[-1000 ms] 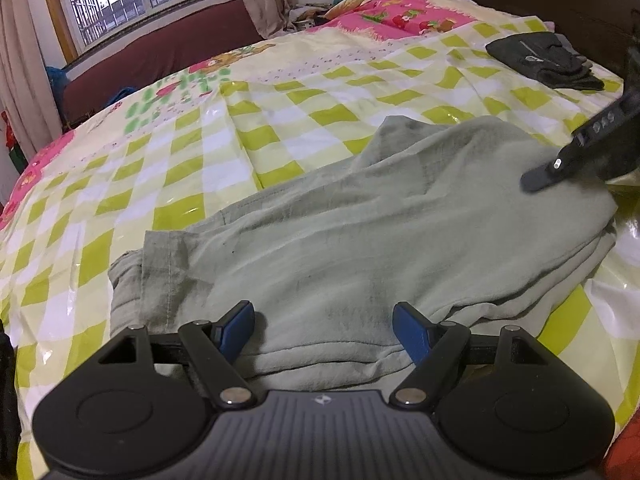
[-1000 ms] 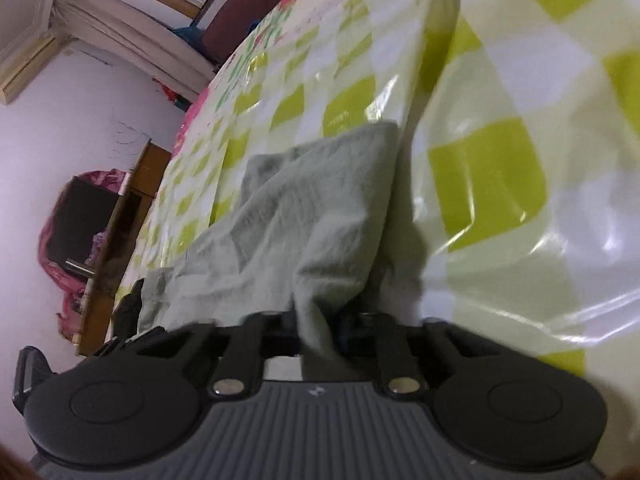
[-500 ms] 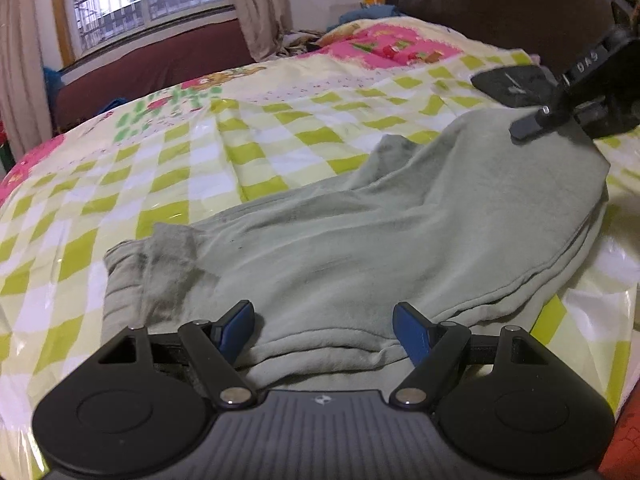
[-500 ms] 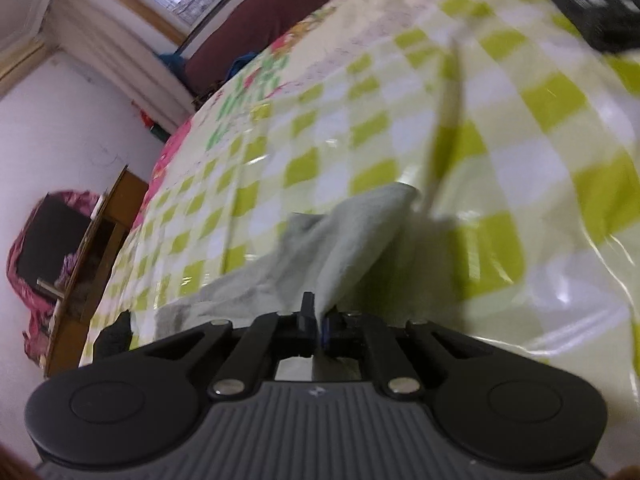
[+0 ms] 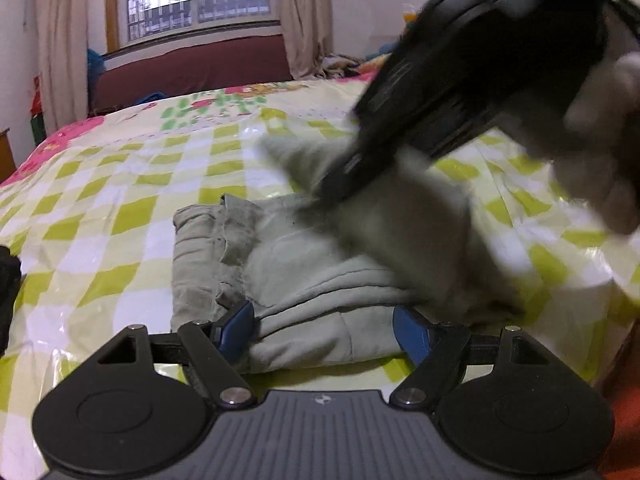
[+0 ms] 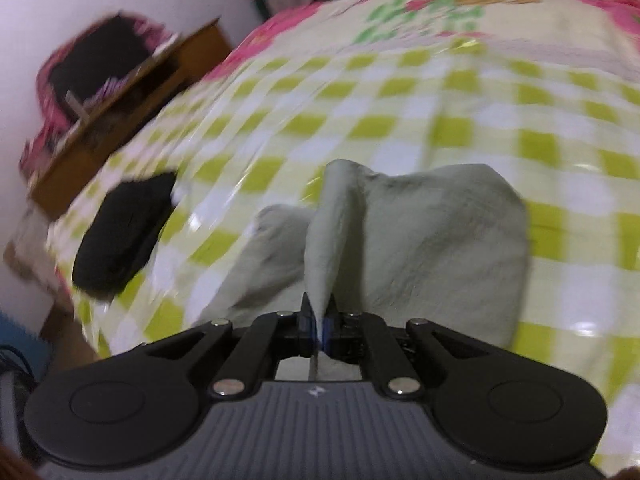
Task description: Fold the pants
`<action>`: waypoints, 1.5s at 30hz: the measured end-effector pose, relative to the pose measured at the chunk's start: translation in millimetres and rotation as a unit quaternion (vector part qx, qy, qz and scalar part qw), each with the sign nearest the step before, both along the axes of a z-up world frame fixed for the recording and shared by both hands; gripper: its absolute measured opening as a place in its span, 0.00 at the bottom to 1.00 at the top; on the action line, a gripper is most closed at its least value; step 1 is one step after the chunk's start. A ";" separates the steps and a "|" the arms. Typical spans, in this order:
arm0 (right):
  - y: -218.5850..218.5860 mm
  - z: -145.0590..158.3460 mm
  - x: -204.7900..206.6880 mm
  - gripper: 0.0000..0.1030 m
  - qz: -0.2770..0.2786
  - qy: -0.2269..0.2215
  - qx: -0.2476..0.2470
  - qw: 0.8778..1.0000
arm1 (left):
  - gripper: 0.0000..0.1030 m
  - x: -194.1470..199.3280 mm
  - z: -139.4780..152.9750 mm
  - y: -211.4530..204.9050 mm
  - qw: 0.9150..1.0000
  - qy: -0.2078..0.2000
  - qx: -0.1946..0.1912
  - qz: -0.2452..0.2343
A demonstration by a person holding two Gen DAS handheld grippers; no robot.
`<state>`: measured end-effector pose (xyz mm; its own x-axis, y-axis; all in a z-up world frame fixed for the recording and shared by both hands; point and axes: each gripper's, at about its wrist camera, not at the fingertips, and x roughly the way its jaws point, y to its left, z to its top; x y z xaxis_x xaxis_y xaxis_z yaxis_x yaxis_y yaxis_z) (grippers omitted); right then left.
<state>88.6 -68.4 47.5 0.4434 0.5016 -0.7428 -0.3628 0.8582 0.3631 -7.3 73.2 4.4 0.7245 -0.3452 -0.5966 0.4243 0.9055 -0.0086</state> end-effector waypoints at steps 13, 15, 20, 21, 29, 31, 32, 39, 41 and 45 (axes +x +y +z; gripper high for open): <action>10.7 12.0 9.1 0.05 -0.059 0.002 0.058 0.997 | 0.87 -3.3 3.8 26.7 0.997 0.000 -0.060 0.038; 2.6 19.1 13.5 0.05 -0.084 0.000 0.072 0.994 | 0.87 -3.2 1.7 26.0 0.998 -0.002 -0.059 0.031; 28.8 20.1 21.1 0.05 -0.075 0.004 0.067 0.995 | 0.87 -5.0 2.1 30.0 0.997 -0.006 -0.062 0.035; 40.9 15.6 20.7 0.06 -0.062 0.008 0.061 0.996 | 0.87 -6.8 2.9 33.1 0.997 -0.007 -0.063 0.039; 67.6 -7.0 24.5 0.15 -0.040 0.024 0.074 0.996 | 0.87 -21.7 9.5 48.2 0.997 -0.010 -0.046 0.061; 60.3 -0.4 22.6 0.16 -0.038 0.014 0.080 0.996 | 0.87 -25.8 11.6 50.8 0.997 -0.011 -0.044 0.063; 58.4 2.2 22.4 0.17 -0.037 0.008 0.075 0.996 | 0.87 -26.9 12.1 52.4 0.997 -0.011 -0.044 0.065; 52.5 15.3 25.0 0.27 -0.023 -0.031 0.047 0.998 | 0.87 -35.4 16.2 56.5 0.997 -0.019 -0.027 0.076; 52.8 13.0 28.8 0.28 -0.018 -0.033 0.036 0.999 | 0.87 -37.2 16.7 60.7 0.996 -0.018 -0.022 0.082; 65.0 0.7 38.3 0.28 0.005 -0.037 -0.001 0.999 | 0.87 -36.4 23.5 68.2 0.995 -0.031 -0.024 0.097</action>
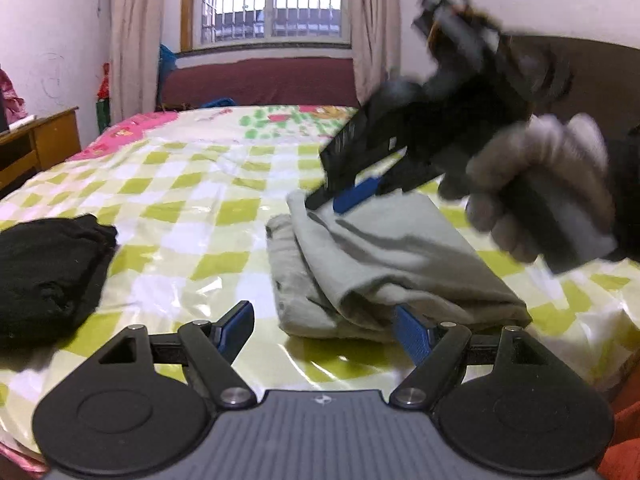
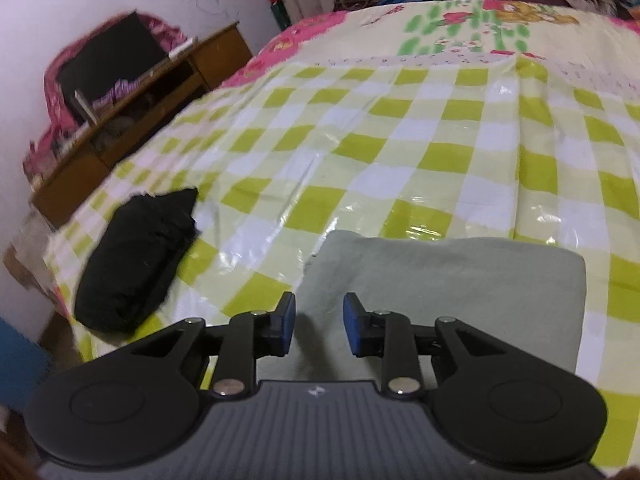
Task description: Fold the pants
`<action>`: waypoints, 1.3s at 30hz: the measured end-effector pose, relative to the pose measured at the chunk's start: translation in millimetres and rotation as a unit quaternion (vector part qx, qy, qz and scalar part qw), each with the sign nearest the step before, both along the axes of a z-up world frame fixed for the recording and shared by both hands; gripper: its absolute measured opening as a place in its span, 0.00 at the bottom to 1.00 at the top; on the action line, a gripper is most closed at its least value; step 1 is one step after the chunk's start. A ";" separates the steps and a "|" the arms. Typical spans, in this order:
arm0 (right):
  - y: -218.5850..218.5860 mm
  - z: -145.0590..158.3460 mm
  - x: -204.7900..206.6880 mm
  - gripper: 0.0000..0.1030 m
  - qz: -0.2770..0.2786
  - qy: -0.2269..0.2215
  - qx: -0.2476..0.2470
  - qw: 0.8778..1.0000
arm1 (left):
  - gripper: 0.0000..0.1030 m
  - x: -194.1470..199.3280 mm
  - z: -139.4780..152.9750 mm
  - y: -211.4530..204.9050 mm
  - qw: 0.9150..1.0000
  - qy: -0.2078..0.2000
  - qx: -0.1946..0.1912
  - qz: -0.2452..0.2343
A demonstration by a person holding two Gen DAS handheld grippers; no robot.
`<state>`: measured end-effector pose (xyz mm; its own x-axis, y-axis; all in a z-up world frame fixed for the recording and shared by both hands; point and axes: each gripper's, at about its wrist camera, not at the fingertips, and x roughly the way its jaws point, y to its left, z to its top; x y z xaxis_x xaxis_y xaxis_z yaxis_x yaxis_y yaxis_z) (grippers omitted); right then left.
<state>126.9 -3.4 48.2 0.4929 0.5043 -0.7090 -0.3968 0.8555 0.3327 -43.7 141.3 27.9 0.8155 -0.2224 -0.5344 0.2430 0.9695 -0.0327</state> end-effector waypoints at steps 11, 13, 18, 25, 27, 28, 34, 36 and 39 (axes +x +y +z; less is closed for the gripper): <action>-0.1 -5.8 12.5 0.29 0.028 0.022 0.033 0.999 | 0.87 13.1 29.5 -12.9 0.999 -0.045 0.007 -0.003; -22.2 3.7 3.4 0.33 0.019 0.010 0.052 0.998 | 0.88 15.3 36.8 -18.0 0.998 -0.056 0.005 -0.016; -75.1 4.0 -16.0 0.34 -0.033 -0.009 0.042 0.999 | 0.89 42.2 21.8 -44.7 0.997 -0.036 0.054 -0.049; -140.9 -23.7 -42.7 0.36 -0.102 0.013 0.026 0.994 | 0.90 78.4 -18.5 -27.0 0.994 0.067 0.086 -0.002; -153.8 -31.2 -43.8 0.40 -0.117 0.026 0.040 0.992 | 0.90 77.7 -11.9 -22.9 0.994 0.069 0.084 0.002; -159.0 -36.6 -42.2 0.41 -0.120 0.038 0.052 0.991 | 0.90 77.3 -8.5 -23.7 0.994 0.064 0.087 0.001; -155.2 -53.4 -33.0 0.42 -0.102 0.066 0.102 0.987 | 0.90 96.0 -1.5 -26.9 0.997 0.063 0.051 -0.015; -147.2 -59.0 -28.1 0.49 -0.092 0.070 0.101 0.988 | 0.90 105.4 -8.6 -28.9 0.996 0.081 0.043 -0.023; -142.7 -61.4 -27.5 0.51 -0.084 0.067 0.098 0.989 | 0.90 113.7 -19.2 -33.1 0.994 0.094 0.056 -0.025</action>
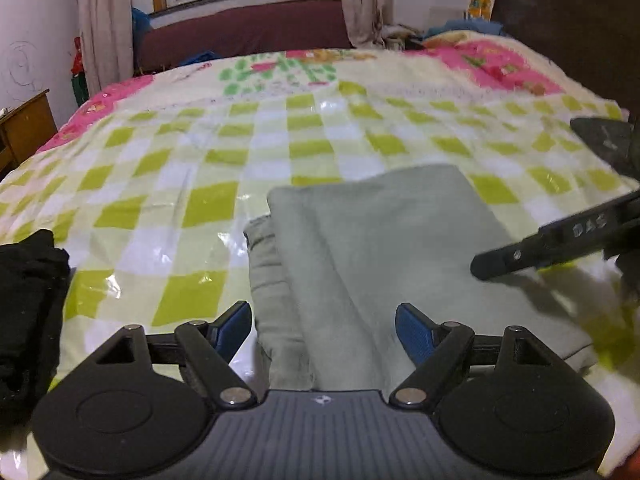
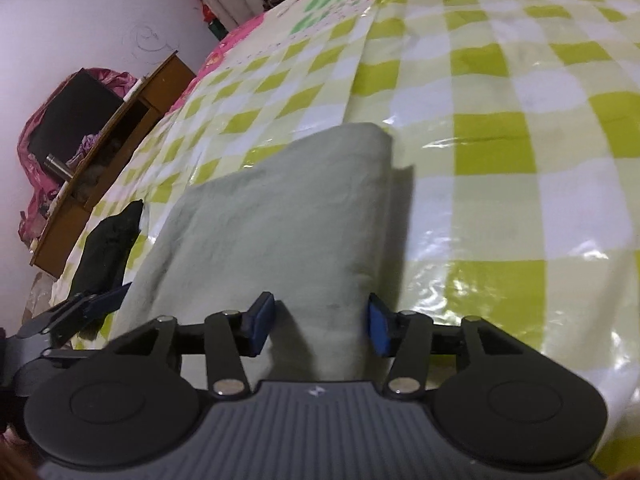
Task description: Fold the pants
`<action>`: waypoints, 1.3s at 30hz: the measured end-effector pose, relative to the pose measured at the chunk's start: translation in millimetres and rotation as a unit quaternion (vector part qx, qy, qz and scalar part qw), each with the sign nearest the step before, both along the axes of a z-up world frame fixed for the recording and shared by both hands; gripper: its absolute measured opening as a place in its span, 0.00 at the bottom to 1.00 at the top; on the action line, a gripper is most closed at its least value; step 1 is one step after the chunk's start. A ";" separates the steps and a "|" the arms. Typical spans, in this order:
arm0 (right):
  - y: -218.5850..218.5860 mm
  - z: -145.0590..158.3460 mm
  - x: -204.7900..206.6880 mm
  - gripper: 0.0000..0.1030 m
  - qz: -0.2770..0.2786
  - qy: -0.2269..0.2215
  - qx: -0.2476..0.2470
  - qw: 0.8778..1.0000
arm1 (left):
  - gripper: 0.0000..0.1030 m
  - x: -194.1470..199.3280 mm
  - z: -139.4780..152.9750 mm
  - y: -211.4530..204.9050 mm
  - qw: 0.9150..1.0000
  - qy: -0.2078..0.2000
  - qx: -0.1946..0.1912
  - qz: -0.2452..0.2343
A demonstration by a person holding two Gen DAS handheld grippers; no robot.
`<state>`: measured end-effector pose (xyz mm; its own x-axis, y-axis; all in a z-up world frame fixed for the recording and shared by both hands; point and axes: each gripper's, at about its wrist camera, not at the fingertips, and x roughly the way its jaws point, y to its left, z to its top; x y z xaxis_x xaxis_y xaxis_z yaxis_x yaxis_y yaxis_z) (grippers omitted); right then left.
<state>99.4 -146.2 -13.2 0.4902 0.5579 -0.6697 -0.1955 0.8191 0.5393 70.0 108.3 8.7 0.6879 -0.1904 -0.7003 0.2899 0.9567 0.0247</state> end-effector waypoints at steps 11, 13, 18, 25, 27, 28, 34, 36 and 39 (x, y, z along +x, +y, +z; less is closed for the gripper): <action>5.3 -11.7 12.9 0.60 0.014 0.011 0.018 1.000 | 0.93 18.8 -18.0 20.5 0.996 0.043 -0.072 0.038; 10.3 -8.1 12.1 0.54 0.020 0.002 0.007 1.000 | 0.83 19.1 -17.9 13.3 0.996 0.035 -0.070 0.039; 3.5 12.5 0.6 0.15 0.021 -0.008 0.034 0.999 | 0.49 3.5 -2.0 5.9 0.998 0.005 -0.055 0.023; -0.3 11.7 5.1 0.21 0.024 0.007 0.028 0.999 | 0.49 3.1 -1.0 21.1 0.996 0.019 -0.081 0.033; 3.6 -0.2 8.5 0.27 0.023 0.023 0.017 0.999 | 0.57 7.3 -9.6 20.3 0.996 0.031 -0.082 0.032; 5.3 -4.4 8.8 0.36 0.026 0.023 0.020 0.999 | 0.66 9.1 -12.3 19.9 0.996 0.034 -0.083 0.026; 19.2 -13.6 11.4 0.57 0.051 0.005 0.026 0.998 | 0.89 16.7 -22.2 5.0 0.998 0.036 -0.056 -0.007; 19.8 -9.7 8.2 0.35 0.044 0.001 0.010 0.999 | 0.71 18.8 -21.3 3.2 0.997 0.036 -0.064 0.002; 10.7 0.7 0.9 0.16 0.039 -0.006 0.024 0.999 | 0.46 11.4 -9.6 -2.9 0.998 0.019 -0.068 -0.003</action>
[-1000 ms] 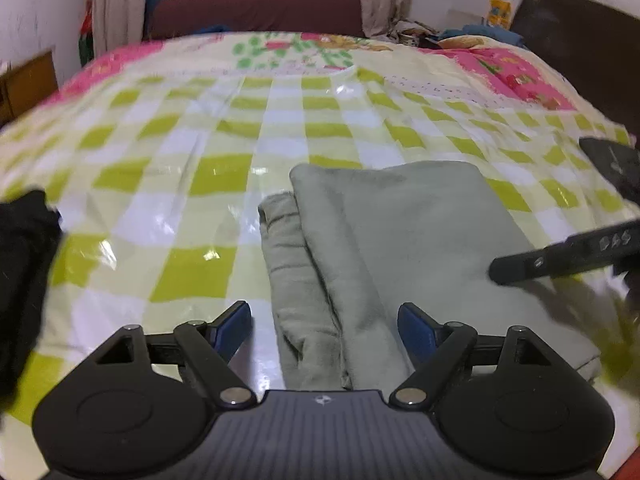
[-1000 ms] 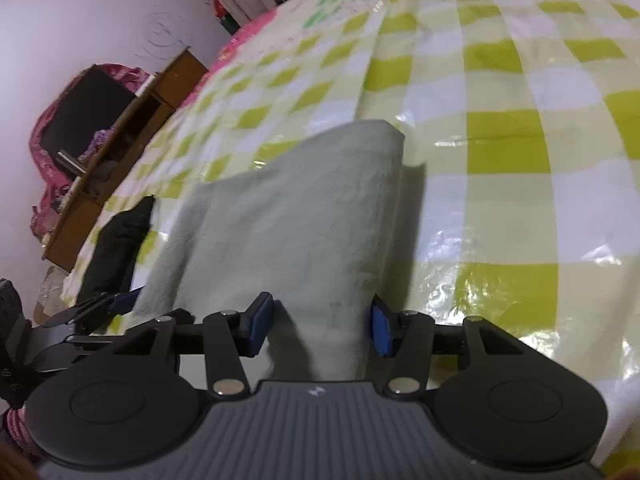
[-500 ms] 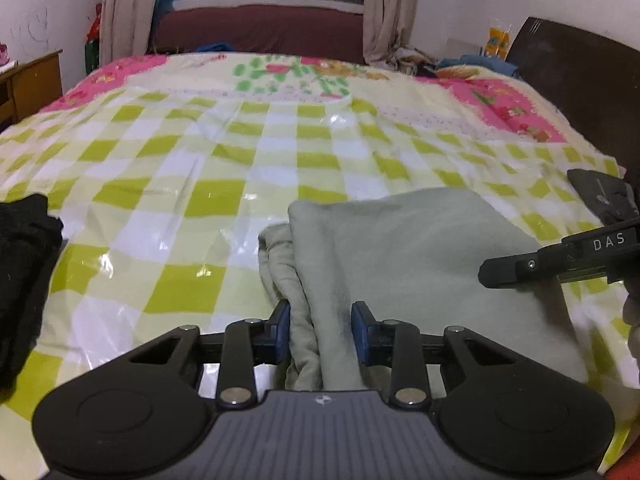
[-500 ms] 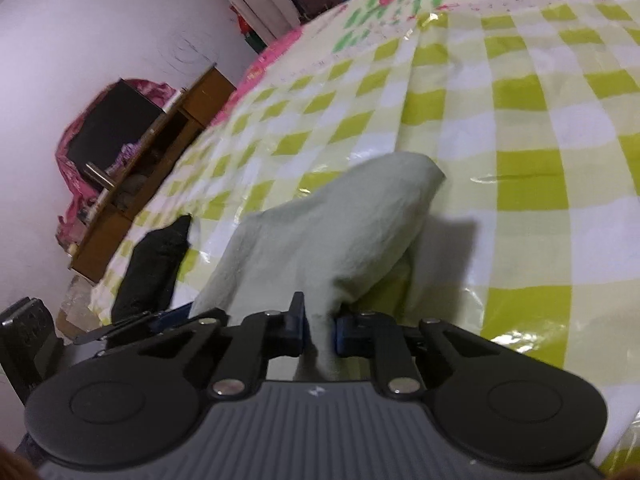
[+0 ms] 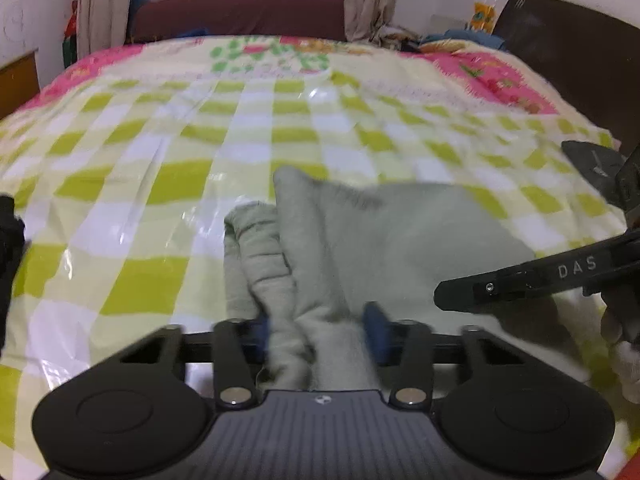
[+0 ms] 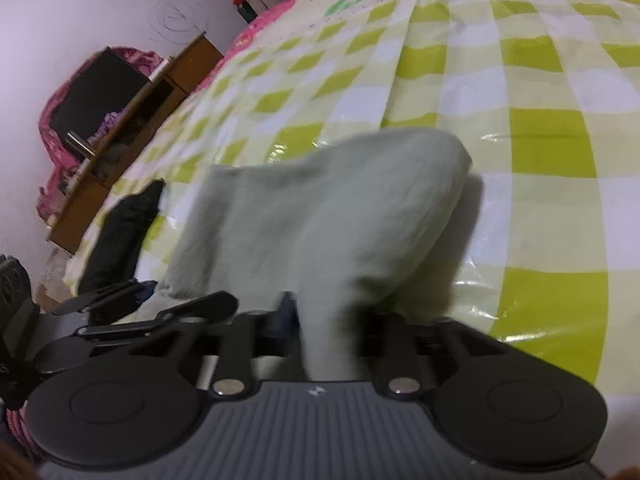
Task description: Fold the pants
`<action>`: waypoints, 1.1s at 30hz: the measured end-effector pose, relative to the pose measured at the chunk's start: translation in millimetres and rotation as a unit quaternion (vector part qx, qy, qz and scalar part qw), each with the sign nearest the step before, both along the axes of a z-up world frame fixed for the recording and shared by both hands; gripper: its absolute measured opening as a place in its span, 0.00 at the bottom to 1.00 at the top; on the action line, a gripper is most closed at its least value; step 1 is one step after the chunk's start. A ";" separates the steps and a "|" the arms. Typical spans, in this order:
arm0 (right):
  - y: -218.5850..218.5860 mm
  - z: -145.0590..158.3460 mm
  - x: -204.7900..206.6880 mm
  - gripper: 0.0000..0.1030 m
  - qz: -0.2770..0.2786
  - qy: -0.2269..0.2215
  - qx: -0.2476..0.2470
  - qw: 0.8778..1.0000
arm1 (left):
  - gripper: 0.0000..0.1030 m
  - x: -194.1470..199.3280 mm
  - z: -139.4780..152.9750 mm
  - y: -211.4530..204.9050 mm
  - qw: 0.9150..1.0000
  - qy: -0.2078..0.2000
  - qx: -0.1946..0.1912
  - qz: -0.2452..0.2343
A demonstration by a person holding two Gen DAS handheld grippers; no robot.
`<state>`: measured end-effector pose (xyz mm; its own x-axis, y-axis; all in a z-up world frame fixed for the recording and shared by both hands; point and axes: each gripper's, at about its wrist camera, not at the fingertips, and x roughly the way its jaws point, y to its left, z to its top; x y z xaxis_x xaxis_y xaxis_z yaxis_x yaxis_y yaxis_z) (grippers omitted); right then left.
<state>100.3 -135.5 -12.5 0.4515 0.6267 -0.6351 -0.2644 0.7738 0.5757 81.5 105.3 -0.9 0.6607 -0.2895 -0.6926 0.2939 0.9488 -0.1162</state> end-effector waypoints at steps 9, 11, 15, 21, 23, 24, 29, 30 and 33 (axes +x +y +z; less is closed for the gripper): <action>-6.6 15.6 -2.2 0.14 -0.013 -0.021 -0.016 1.000 | 0.35 1.2 8.2 -12.9 1.000 -0.014 0.001 -0.007; -8.1 19.1 -2.6 0.14 -0.015 -0.023 -0.016 0.999 | 0.34 2.3 9.6 -12.8 1.000 -0.012 -0.006 -0.003; -19.7 30.4 -0.3 0.13 -0.029 -0.039 -0.027 0.998 | 0.32 10.9 15.1 -22.1 1.000 -0.020 -0.017 -0.010; -55.6 42.4 18.6 0.13 -0.079 -0.058 -0.066 0.993 | 0.29 39.5 20.9 -59.6 0.998 -0.034 -0.027 -0.041; -63.0 34.3 28.5 0.17 -0.089 -0.049 -0.101 0.990 | 0.30 52.2 15.3 -76.3 0.998 -0.029 -0.010 -0.055; -66.9 28.0 34.2 0.22 -0.094 -0.026 -0.116 0.988 | 0.31 55.9 11.8 -82.7 0.998 -0.023 0.002 -0.059; -83.8 33.8 13.8 0.29 -0.136 -0.039 -0.118 0.983 | 0.46 52.4 11.5 -90.9 0.999 -0.008 0.028 -0.043; -84.1 38.2 8.3 0.29 -0.142 -0.048 -0.123 0.981 | 0.50 50.1 12.5 -89.6 0.999 -0.008 0.031 -0.036; -80.4 50.2 -6.3 0.29 -0.149 -0.070 -0.126 0.978 | 0.53 43.5 15.1 -89.2 0.999 -0.011 0.045 -0.020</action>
